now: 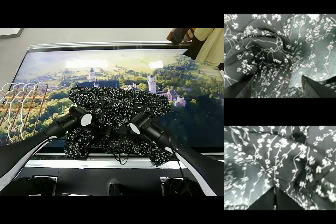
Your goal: Fold the clothes and pants, and hang the long-sleeved shirts on hangers.
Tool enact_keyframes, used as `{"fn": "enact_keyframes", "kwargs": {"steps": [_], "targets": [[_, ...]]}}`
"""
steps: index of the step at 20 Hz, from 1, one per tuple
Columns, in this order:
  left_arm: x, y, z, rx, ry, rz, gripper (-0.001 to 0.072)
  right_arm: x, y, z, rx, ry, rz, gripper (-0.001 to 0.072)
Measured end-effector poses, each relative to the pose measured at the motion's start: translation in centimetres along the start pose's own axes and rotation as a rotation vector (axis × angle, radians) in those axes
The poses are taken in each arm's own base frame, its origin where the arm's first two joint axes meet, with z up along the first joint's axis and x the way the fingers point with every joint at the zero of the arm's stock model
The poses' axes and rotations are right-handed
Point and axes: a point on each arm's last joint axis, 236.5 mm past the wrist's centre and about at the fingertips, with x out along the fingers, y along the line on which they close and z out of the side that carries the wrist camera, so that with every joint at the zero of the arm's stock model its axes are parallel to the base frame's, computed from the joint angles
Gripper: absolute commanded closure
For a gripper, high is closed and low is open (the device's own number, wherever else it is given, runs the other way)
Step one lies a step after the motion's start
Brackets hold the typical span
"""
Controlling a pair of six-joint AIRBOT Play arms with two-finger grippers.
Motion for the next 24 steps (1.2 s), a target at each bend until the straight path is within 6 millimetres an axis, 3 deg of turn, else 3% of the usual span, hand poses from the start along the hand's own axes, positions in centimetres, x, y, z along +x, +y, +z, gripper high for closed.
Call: {"fn": "enact_keyframes", "kwargs": {"steps": [6,19,20,21,22,24], "targets": [[0.2,-0.7,0.2,0.007,-0.013,-0.016,0.0023,-2.0,-0.5,0.1,0.006,-0.026,0.014,0.068],[3.2,-1.8,-0.7,0.045,0.015,-0.008,0.0042,-2.3,-0.4,0.3,0.006,-0.038,0.025,0.068],[3.6,-1.6,-0.7,0.04,0.017,0.004,0.0101,-2.3,-0.4,0.3,0.006,-0.038,0.025,0.068],[4.0,-1.3,-0.8,0.027,0.02,0.021,0.0357,-2.3,-0.4,0.3,0.006,-0.038,0.025,0.068],[4.3,-0.8,-0.7,0.012,0.02,0.039,0.0666,-2.3,-0.4,0.3,0.006,-0.038,0.025,0.068],[4.6,-0.1,-0.4,-0.006,0.012,0.067,0.0679,-2.3,-0.4,0.3,0.007,-0.038,0.025,0.068]]}}
